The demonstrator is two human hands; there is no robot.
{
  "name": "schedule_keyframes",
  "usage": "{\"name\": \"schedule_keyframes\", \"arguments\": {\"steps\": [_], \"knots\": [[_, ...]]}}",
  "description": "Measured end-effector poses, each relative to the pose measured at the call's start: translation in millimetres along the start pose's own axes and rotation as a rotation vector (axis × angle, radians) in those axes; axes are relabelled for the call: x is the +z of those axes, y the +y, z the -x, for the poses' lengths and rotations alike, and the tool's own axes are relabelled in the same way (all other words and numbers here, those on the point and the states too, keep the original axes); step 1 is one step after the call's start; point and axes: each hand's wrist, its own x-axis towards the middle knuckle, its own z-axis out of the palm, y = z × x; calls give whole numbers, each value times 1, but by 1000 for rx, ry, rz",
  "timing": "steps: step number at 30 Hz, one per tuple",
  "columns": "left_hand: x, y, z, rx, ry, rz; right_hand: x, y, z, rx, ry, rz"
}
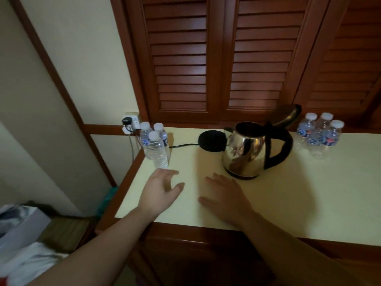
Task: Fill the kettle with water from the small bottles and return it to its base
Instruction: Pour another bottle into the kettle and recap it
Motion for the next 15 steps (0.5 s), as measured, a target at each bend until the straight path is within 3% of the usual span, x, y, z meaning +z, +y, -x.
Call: {"name": "schedule_keyframes", "arguments": {"steps": [3,5,9,15], "knots": [[-21,-5,-16,-258,141,120,4,-1,0,-1,-1,96],[-27,-8,-28,-334,173,201,4,-1,1,5,2,76],[-28,-8,-52,-359,169,355,0,-5,7,26,31,-9],[-8,-8,-62,-289,210,364,-24,5,15,55,162,-116]]}}
